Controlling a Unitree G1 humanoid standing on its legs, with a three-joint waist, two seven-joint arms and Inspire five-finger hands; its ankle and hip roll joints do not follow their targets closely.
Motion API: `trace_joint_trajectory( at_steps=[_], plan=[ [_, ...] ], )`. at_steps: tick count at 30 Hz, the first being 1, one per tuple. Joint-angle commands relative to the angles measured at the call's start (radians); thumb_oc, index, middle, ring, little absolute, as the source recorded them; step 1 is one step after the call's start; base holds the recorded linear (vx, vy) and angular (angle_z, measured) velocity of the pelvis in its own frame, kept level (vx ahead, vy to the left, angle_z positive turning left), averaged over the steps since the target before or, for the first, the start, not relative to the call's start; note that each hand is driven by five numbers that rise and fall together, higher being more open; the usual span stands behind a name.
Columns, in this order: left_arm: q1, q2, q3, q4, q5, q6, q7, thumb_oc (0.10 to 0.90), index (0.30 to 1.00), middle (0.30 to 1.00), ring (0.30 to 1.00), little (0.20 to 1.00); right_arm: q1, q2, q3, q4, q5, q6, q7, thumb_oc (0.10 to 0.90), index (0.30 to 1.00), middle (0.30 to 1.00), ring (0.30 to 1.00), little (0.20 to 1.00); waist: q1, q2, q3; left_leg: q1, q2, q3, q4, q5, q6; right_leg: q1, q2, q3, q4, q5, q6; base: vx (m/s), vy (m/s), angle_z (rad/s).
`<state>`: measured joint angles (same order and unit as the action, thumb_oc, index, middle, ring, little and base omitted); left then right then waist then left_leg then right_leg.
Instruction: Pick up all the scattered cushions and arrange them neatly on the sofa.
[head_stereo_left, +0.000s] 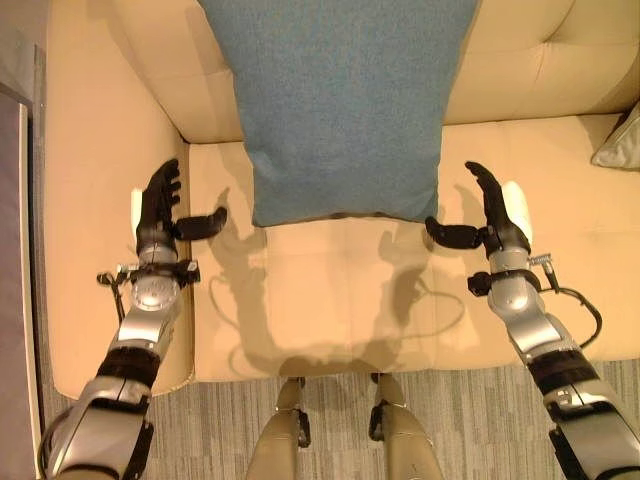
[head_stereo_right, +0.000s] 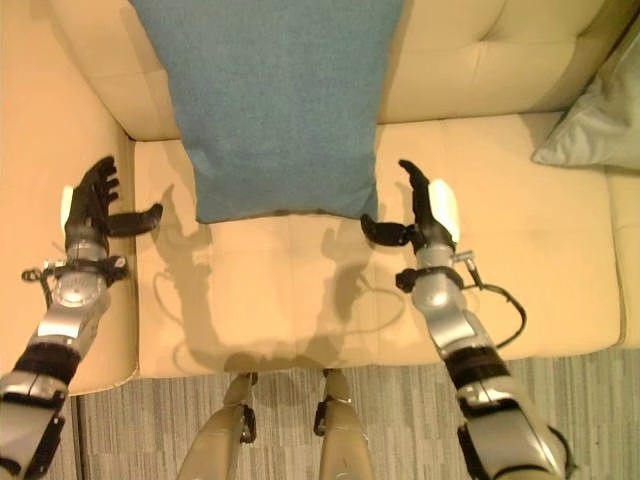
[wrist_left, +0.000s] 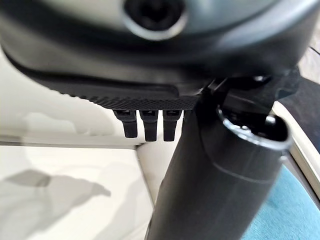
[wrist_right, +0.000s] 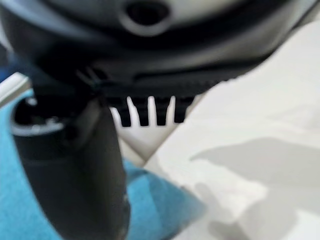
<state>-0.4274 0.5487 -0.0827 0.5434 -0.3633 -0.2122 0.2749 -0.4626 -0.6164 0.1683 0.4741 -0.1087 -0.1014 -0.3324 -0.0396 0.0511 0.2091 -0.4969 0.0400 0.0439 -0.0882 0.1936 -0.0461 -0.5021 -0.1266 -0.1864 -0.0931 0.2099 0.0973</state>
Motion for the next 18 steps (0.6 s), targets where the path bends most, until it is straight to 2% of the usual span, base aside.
trace_joint_trajectory(
  at_steps=[1, 6, 9, 14, 18],
  plan=[
    [0.121, -0.019, -0.003, -0.018, 0.024, -0.053, -0.030, 0.800, 0.900, 0.900, 0.900, 0.900, 0.141, -0.022, -0.052, -0.035, -0.016, -0.064, 0.003, 0.800, 0.900, 0.900, 0.900, 0.900, 0.020, -0.045, -0.199, 0.070, -0.001, -0.003, 0.001, -0.106, -0.054, 0.095, -0.007, -0.018, 0.006, -0.130, 0.068, 0.09, -0.034, 0.02],
    [0.361, -0.097, 0.036, -0.031, 0.103, -0.016, -0.091, 0.800, 0.900, 0.900, 0.900, 0.900, 0.336, 0.042, -0.134, -0.027, -0.028, -0.049, 0.050, 0.800, 0.900, 0.900, 0.900, 0.900, 0.023, -0.047, -0.187, 0.199, 0.004, 0.009, 0.001, -0.120, -0.046, 0.230, -0.001, -0.038, 0.006, -0.162, 0.062, 0.08, -0.038, -0.01],
    [0.495, -0.161, 0.038, 0.044, 0.184, 0.017, -0.115, 0.800, 0.900, 0.900, 0.900, 0.900, 0.447, 0.108, -0.137, 0.036, -0.048, -0.039, 0.086, 0.800, 0.900, 0.900, 0.900, 0.900, 0.032, -0.048, -0.167, 0.319, 0.010, 0.016, 0.001, -0.140, -0.037, 0.348, 0.015, -0.051, 0.006, -0.191, 0.054, 0.07, -0.063, 0.04],
    [0.553, -0.204, 0.026, 0.149, 0.252, 0.043, -0.131, 0.800, 0.900, 0.900, 0.900, 0.900, 0.495, 0.161, -0.120, 0.097, -0.047, -0.045, 0.106, 0.800, 0.900, 0.900, 0.900, 0.900, 0.037, -0.053, -0.164, 0.388, 0.011, 0.024, 0.001, -0.153, -0.027, 0.418, 0.025, -0.053, 0.006, -0.209, 0.052, 0.02, -0.039, 0.04],
    [0.556, -0.234, -0.006, 0.348, 0.347, 0.068, -0.128, 0.800, 0.900, 0.900, 0.900, 0.900, 0.523, 0.196, -0.064, 0.209, -0.067, -0.054, 0.122, 0.800, 0.900, 0.900, 0.900, 0.900, 0.039, -0.060, -0.164, 0.458, 0.014, 0.018, 0.001, -0.172, -0.020, 0.490, 0.044, -0.045, 0.006, -0.233, 0.043, 0.01, -0.044, 0.00]
  ],
)
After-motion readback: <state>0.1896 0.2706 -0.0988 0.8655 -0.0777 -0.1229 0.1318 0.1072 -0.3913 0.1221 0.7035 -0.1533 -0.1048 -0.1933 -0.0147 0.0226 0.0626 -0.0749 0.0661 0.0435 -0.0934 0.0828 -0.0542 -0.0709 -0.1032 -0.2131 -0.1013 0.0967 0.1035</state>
